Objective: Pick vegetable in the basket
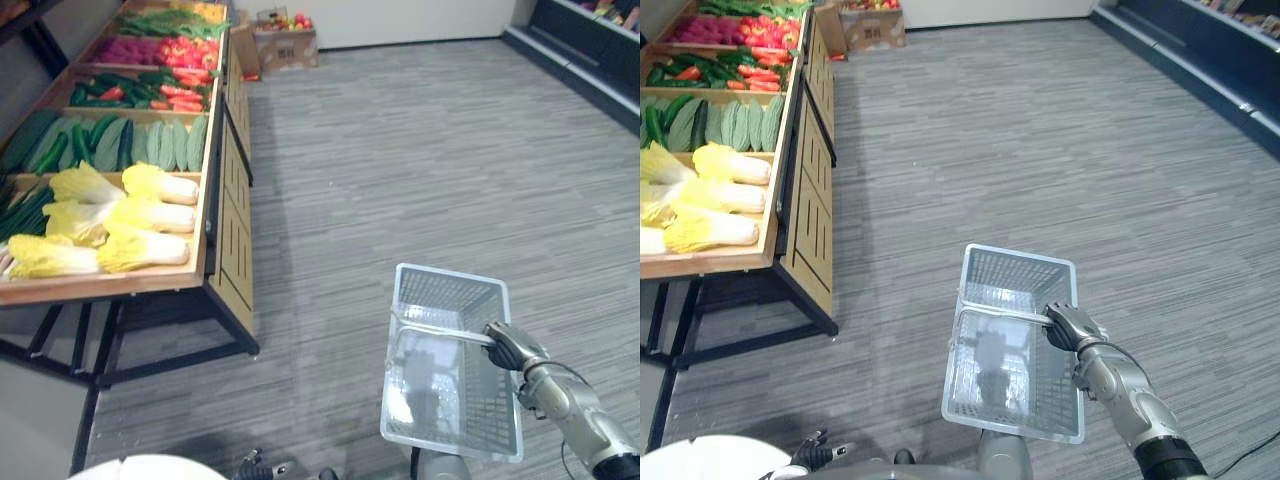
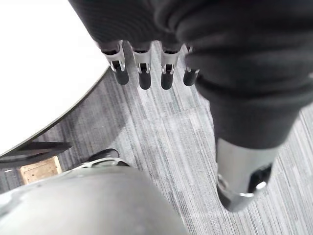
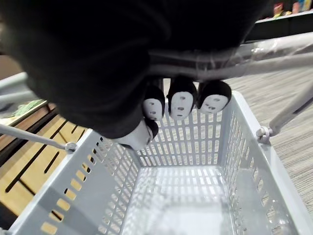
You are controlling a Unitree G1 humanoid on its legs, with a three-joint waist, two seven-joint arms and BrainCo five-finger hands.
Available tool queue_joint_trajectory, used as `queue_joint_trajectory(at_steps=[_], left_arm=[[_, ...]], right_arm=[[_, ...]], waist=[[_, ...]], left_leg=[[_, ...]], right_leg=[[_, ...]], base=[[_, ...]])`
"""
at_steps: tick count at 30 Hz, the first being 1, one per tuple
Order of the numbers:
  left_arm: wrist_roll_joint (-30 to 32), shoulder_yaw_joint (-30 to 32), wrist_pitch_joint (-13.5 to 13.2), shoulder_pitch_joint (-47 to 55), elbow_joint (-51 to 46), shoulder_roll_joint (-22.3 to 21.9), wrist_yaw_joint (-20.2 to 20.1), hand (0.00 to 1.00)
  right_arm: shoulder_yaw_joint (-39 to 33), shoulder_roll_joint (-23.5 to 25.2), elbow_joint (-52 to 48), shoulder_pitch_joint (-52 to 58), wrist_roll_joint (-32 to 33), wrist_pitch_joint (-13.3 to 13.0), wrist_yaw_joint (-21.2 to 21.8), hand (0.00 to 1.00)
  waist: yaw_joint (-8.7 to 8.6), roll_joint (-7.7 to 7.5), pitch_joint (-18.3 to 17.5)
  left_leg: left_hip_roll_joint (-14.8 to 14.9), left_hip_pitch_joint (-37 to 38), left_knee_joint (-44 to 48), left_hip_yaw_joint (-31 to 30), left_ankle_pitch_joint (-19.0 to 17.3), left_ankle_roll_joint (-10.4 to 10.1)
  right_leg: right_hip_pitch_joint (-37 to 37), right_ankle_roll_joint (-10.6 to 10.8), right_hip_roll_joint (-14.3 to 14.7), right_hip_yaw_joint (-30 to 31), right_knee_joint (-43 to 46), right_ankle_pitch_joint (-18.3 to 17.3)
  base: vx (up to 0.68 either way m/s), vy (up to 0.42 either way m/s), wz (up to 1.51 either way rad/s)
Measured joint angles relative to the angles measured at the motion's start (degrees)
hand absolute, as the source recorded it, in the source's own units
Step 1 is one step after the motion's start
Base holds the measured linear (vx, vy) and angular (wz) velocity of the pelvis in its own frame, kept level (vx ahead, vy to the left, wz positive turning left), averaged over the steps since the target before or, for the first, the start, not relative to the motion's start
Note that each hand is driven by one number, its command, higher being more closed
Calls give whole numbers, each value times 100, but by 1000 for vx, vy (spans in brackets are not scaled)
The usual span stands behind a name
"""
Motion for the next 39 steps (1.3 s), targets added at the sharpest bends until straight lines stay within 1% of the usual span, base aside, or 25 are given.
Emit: queue_joint_trajectory(at_steps=[3, 5, 7, 8, 9, 10, 11, 12, 13, 15, 17, 18, 20, 22, 24, 27, 28, 29, 30, 32, 33, 35, 37, 38, 39], left_arm=[[1, -52, 57, -328, -57, 3, 14, 0], [-6, -99, 53, -618, -271, 17, 57, 0], [-6, -106, 52, -949, -319, 77, 128, 0], [-6, -115, 52, -1038, -372, 94, 158, 0], [-6, -169, 36, -1162, -558, 211, 220, 0], [-7, -166, 31, -1189, -664, 243, 235, 0], [-5, -173, 17, -1180, -709, 151, 258, 0], [-2, -265, -48, -1229, -753, 79, 258, 0], [-1, -277, -49, -1265, -752, 44, 257, 0], [-24, -296, -40, -1285, -753, -90, 257, 0], [-27, -306, -38, -1176, -759, -166, 261, 0], [-27, -303, -37, -1143, -756, -167, 263, 0], [-26, -231, -41, -964, -750, -167, 291, 0], [-26, -66, -39, -816, -732, -167, 325, 0], [-26, 20, -35, -649, -674, -168, 340, 0], [-9, 268, -22, -419, -609, -168, 332, 0], [20, 316, -21, -233, -609, -186, 315, 0], [43, 324, -26, -137, -607, -201, 307, 0], [108, 461, 0, 45, -442, -209, 279, 0], [122, 535, 2, 40, -460, -241, 281, 0], [177, 711, 20, 25, -438, -238, 262, 0], [271, 848, 50, 69, -393, -263, 213, 0], [270, 893, 65, 194, -389, -278, 209, 0], [269, 861, 78, 294, -334, -287, 201, 0], [266, 847, 86, 323, -299, -255, 203, 0]], right_arm=[[-25, 14, 114, -36, 0, 21, -21, 100], [-51, 26, 230, -201, -2, 56, -60, 100], [-97, 37, 259, -247, -4, 82, -58, 100], [-124, 75, 258, -247, -7, 103, -58, 100], [-222, 235, 253, -180, -39, 175, -58, 100], [-238, 251, 252, -135, -51, 209, -58, 100], [-374, 245, 250, -144, -50, 246, -109, 100], [-457, 207, 255, -189, -51, 270, -111, 100], [-456, 193, 256, -190, -50, 276, -104, 100], [-454, 136, 256, -42, -50, 285, -100, 100], [-424, 36, 248, 149, -50, 316, -87, 100], [-424, 8, 243, 149, -49, 326, -88, 100], [-423, -67, 241, 175, -45, 362, -99, 100], [-426, -66, 239, 192, -43, 378, -111, 100], [-437, -65, 236, 217, -42, 381, -111, 100], [-447, -81, 244, 355, -46, 382, -120, 100], [-445, -76, 254, 390, -48, 380, -122, 100], [-435, -84, 254, 402, -48, 375, -122, 100], [-392, 96, 326, 315, -50, 365, -133, 100], [-295, 69, 317, 226, -47, 292, -153, 100], [-129, 77, 340, 10, -47, 277, -154, 100], [183, 99, 366, -273, -48, 272, -155, 100], [394, 146, 389, -514, -51, 170, -157, 100], [397, 238, 405, -563, -47, 150, -187, 100], [386, 357, 464, -543, -47, 157, -201, 100]], waist=[[-23, 35, 89], [-20, 133, 183], [-26, 76, 203], [-30, 18, 232], [-61, -117, 212], [-154, -115, 192], [-184, 100, 162], [-170, 230, 138], [-170, 229, 140], [-183, 223, 142], [-135, 131, 197], [-101, 143, 195], [46, 154, 205], [181, 145, 209], [237, 130, 218], [399, 115, 228], [443, 231, 179], [483, 331, 135], [581, 357, 65], [568, 273, 72], [663, 231, 95], [752, 213, 100], [861, 159, 104], [884, 83, 41], [874, 18, -37]], left_leg=[[183, -13, 67, 15, -53, -95], [405, -1, 118, 55, -158, -308], [499, 120, 112, 50, -269, -535], [512, 219, 111, 28, -307, -626], [592, 460, 99, -67, -472, -908], [731, 608, 100, -162, -573, -1073], [957, 618, 207, -259, -587, -1152], [1198, 449, 556, -364, -378, -1288], [1271, 314, 810, -434, -210, -1283], [1471, -83, 1780, -553, 364, -1239], [1850, -733, 3531, -542, 1357, -1056], [1930, -883, 4049, -475, 1296, -1005], [1986, -1482, 5461, -202, 698, -728], [1908, -1953, 5670, 18, 346, -551], [1730, -2478, 5297, 290, 177, -424], [951, -2848, 3108, 612, 251, -374], [637, -2779, 1714, 505, 703, -471], [567, -2733, 1076, 415, 913, -459], [425, -2756, 922, 301, 1432, 294], [373, -2960, 1250, 294, 1212, 328], [436, -3127, 1826, 372, 929, 524], [547, -2994, 2243, 738, 696, 708], [542, -2627, 2119, 880, 469, 638], [424, -2314, 1726, 888, 158, 488], [288, -2182, 1563, 887, 153, 453]], right_leg=[[-106, 25, -10, -361, -929, -104], [-273, 340, -9, -374, -2146, 159], [-303, 404, -83, -416, -3112, 544], [-262, 413, -104, -463, -3250, 606], [-221, 409, -165, -509, -3153, 607], [-256, 335, -140, -491, -2824, 930], [-375, 345, -41, -659, -2300, 759], [-477, 156, 85, -731, -1954, 418], [-476, 102, 90, -772, -1815, 273], [-216, -1, 100, -981, -1614, -75], [466, -170, 194, -1161, -1756, -425], [642, -170, 238, -1156, -1850, -474], [1398, -172, 410, -1114, -2375, -604], [1845, -120, 485, -1161, -2684, -663], [2240, -55, 490, -1319, -2984, -695], [2746, 218, 379, -1535, -3370, -785], [2948, 252, 440, -1590, -3540, -791], [3048, 276, 523, -1573, -3628, -809], [3237, 386, 575, -1458, -3756, -889], [3164, 432, 502, -1399, -3749, -660], [3241, 590, 458, -1249, -3765, -362], [3464, 625, 440, -1006, -3755, 108], [3375, 740, 326, -861, -3187, 339], [3068, 748, 183, -773, -2343, 334], [2841, 782, 26, -682, -1805, 359]], base=[[185, -32, -3], [281, -97, -10], [319, -160, 6], [508, -371, 34], [569, -484, 45], [586, -509, 56], [509, -465, 28], [392, -377, 14], [491, -499, 15], [461, -414, 33], [484, -363, 17], [439, -292, -18], [517, -232, -20], [423, -82, -3], [363, 6, 17], [426, 124, 15], [387, 165, 1], [605, 272, -7], [592, 253, 3], [461, 185, 20], [340, 131, 20], [401, 154, 12], [348, 172, -15], [288, 176, -6], [363, 226, 18]])
